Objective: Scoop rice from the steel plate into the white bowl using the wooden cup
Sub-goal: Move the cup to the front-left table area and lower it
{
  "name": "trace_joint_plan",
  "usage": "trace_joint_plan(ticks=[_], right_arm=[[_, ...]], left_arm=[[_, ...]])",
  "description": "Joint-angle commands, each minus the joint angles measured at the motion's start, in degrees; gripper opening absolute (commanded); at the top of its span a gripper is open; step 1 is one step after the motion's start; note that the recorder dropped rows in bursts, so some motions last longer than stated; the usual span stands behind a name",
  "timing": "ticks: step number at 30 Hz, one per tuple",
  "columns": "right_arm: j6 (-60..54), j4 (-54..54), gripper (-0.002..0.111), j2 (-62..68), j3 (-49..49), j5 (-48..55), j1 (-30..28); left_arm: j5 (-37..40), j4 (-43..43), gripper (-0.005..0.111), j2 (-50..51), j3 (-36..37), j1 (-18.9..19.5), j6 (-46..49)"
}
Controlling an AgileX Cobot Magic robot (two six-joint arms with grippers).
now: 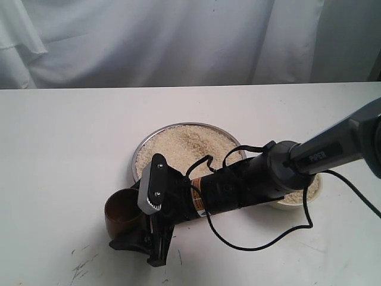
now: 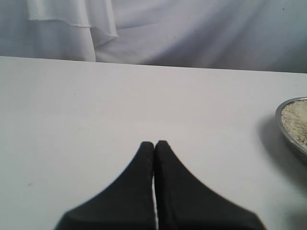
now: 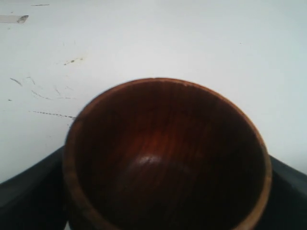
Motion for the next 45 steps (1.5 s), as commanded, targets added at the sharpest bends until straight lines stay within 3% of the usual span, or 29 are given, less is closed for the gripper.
trace_joint_plan(ticks=[1, 10, 13, 17, 27, 33, 37, 45], right_arm=[[0.38, 0.85, 0.0, -0.21, -0.22, -0.53, 0.09], [0.19, -3.4, 0.0, -0.21, -0.22, -1.93, 0.09], [0.19, -3.53, 0.006, -0.21, -0.22, -1.93, 0.09], [0.19, -3.61, 0.019, -0.21, -0.22, -1.93, 0.09], [0.19, -3.86, 0.067, -0.21, -0.22, -2.05, 0.09], [0.33, -3.4, 0.085, -0.21, -0.22, -2.05, 0.09], [0.81, -3.4, 0.09, -0.33, -0.22, -1.95, 0.09], [1.71, -3.18, 0.09, -1.96, -0.22, -2.08, 0.09]], left_arm=[[-0.76, -0.09, 0.0, -0.24, 0.28, 0.11, -0.03], [-0.76, -0.09, 0.0, -0.24, 0.28, 0.11, -0.03], [-0.76, -0.09, 0.0, -0.24, 0.28, 0.11, -0.03], [-0.76, -0.09, 0.0, -0.24, 0.28, 0.11, -0.03], [-0.76, -0.09, 0.0, -0.24, 0.28, 0.11, -0.03], [-0.76, -0.09, 0.0, -0.24, 0.28, 0.11, -0.03], [-0.76, -0.09, 0.0, -0.24, 0.28, 0.11, -0.03], [-0.76, -0.09, 0.0, -0.24, 0.28, 0.11, -0.03]])
